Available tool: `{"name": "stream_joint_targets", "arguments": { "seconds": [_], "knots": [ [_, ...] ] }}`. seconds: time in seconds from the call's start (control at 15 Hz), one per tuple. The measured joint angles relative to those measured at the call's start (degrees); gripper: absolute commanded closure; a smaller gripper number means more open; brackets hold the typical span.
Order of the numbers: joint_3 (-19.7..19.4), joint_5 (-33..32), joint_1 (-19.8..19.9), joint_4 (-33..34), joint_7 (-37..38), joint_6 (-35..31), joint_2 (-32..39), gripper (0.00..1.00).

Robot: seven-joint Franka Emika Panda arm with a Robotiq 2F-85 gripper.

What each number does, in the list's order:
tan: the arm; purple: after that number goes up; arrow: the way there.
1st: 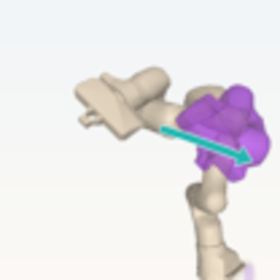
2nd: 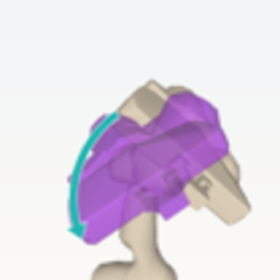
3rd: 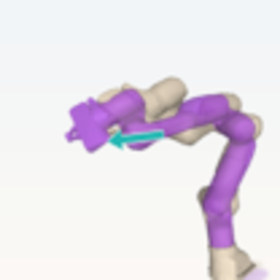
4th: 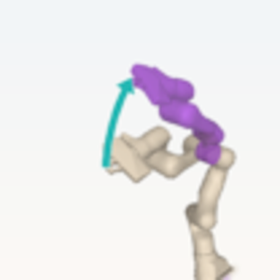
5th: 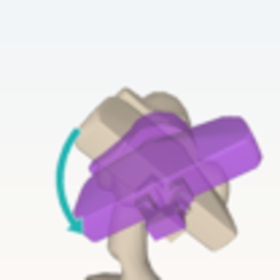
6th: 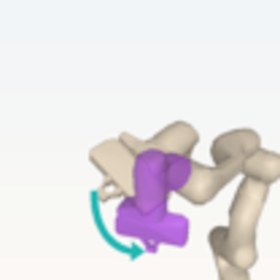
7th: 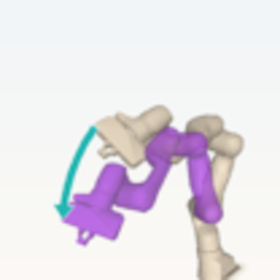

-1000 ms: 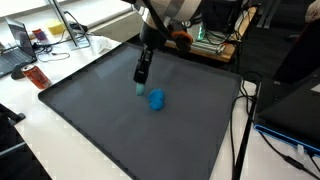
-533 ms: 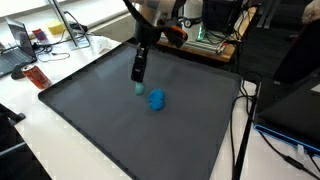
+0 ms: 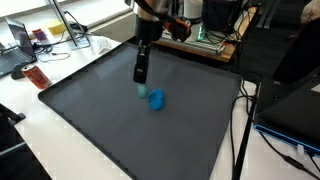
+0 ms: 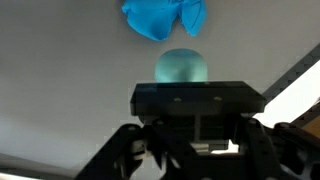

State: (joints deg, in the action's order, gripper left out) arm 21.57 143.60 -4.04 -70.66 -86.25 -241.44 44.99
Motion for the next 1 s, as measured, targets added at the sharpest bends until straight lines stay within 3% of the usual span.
{"name": "stream_joint_targets", "arguments": {
  "seconds": [0.27, 0.67, 1.0],
  "knots": [
    [6.68, 0.00, 5.12, -1.00, 0.30, -0.09, 1.49, 0.72],
    [10.91, 0.00, 9.55, -1.30, 0.34, -0.09, 2.67, 0.72],
    [17.44, 0.00, 15.19, -1.76, 0.37, -0.09, 3.45, 0.72]
  ]
}}
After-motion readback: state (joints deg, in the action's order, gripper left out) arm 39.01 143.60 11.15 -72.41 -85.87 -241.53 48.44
